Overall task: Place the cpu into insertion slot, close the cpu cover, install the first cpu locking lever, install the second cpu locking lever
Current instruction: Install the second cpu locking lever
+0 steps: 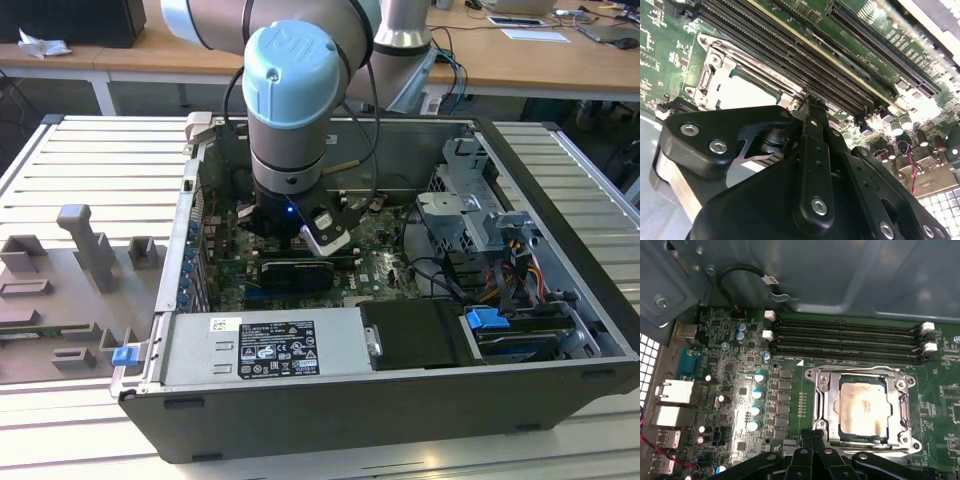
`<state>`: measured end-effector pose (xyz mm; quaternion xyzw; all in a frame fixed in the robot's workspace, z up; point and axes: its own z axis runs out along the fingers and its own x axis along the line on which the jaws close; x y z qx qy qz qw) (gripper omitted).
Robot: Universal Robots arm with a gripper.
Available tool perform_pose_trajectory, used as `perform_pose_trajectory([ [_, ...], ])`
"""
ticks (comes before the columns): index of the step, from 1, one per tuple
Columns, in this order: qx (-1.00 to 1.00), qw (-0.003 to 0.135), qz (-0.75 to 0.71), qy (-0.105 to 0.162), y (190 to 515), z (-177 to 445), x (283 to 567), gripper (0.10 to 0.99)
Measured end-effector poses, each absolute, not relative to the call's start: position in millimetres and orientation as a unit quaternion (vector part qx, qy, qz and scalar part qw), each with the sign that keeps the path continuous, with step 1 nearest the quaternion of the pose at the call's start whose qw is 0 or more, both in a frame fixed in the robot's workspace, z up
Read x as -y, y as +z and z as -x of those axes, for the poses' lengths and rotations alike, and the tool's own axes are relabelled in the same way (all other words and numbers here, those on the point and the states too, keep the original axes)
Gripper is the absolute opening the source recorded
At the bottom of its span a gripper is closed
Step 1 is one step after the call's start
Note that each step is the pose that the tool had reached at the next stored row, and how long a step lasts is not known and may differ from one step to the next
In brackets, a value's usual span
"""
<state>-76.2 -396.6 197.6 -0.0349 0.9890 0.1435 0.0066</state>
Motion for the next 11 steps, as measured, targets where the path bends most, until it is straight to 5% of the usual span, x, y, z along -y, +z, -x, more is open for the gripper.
perform_pose_trajectory([
  [11, -0.989, 0.007, 0.035, 0.146, 204.0, 76.6, 397.0, 0.106],
])
